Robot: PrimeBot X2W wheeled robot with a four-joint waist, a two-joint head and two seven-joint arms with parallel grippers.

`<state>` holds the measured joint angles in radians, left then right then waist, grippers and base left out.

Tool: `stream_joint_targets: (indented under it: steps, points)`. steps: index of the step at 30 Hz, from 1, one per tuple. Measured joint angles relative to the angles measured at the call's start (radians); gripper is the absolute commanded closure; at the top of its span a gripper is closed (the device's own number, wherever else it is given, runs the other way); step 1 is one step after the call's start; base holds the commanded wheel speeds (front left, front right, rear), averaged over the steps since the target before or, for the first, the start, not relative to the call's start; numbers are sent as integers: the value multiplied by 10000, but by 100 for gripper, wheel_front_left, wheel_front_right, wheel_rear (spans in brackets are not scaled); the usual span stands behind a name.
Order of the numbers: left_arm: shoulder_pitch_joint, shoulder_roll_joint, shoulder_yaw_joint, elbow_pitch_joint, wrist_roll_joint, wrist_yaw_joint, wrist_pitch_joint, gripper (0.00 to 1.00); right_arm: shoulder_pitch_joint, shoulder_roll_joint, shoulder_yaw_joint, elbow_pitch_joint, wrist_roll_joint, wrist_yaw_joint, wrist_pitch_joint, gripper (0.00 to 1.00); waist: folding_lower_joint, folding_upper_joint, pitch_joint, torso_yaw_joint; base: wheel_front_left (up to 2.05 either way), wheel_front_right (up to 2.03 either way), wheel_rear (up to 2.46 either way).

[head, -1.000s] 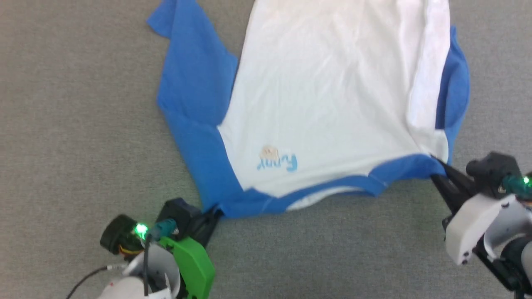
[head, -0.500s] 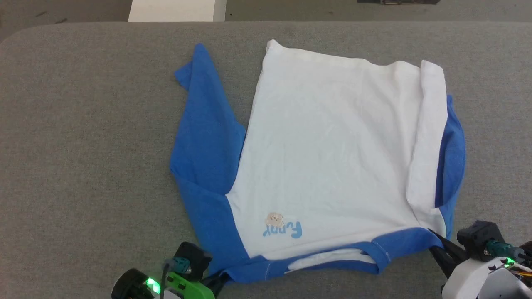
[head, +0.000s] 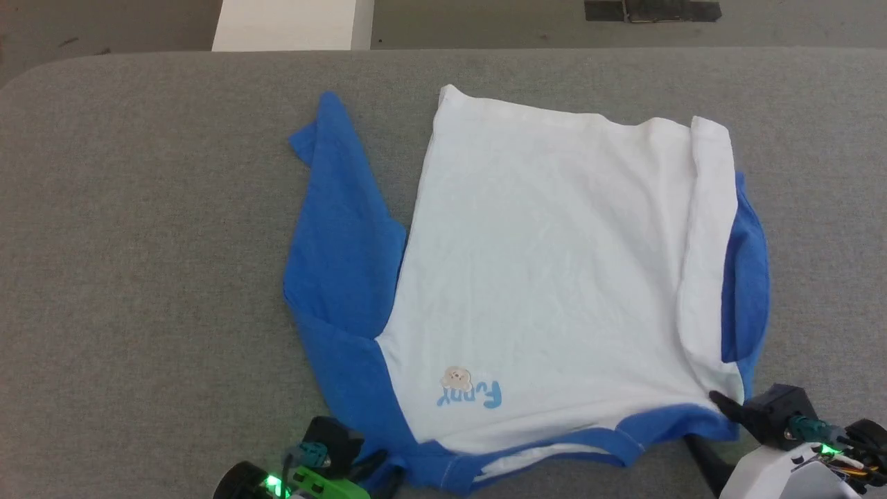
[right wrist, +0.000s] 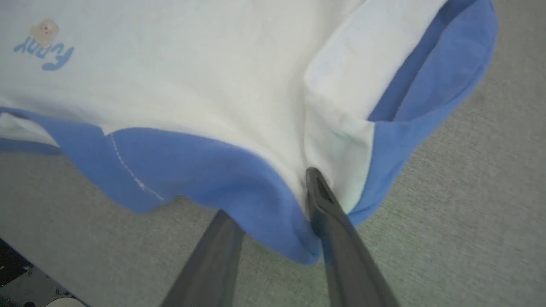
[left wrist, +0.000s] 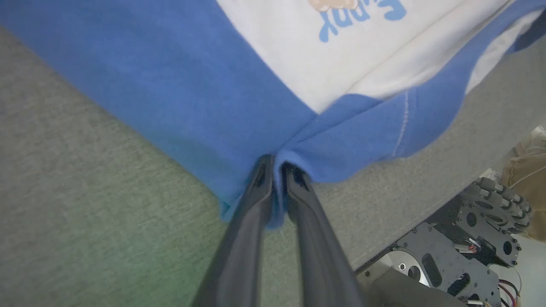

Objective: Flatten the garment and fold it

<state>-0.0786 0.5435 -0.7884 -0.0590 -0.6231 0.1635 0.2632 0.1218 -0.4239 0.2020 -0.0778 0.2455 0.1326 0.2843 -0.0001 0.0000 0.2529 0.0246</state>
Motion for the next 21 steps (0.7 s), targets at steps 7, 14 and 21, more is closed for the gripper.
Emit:
stream_joint_targets:
  steps: [7, 14, 21]
  points:
    - [92, -127, 209, -199, -111, 77, -468, 0, 238, -353, -35, -600, 593, 0, 757, 0, 0, 0, -221, 2, 0, 0, 0]
    - [901, 416, 1756, -2151, -905, 1080, -1289, 0, 1250, -644, -945, -2443, 1563, 0, 1952, 0, 0, 0, -520, -84, 0, 0, 0]
    - [1391, 380, 3386, -3563, -940, 2038, -3175, 0, 1522, 221, -2489, -4067, 1455, -2, 1607, 0, 0, 0, -601, -246, 0, 0, 0]
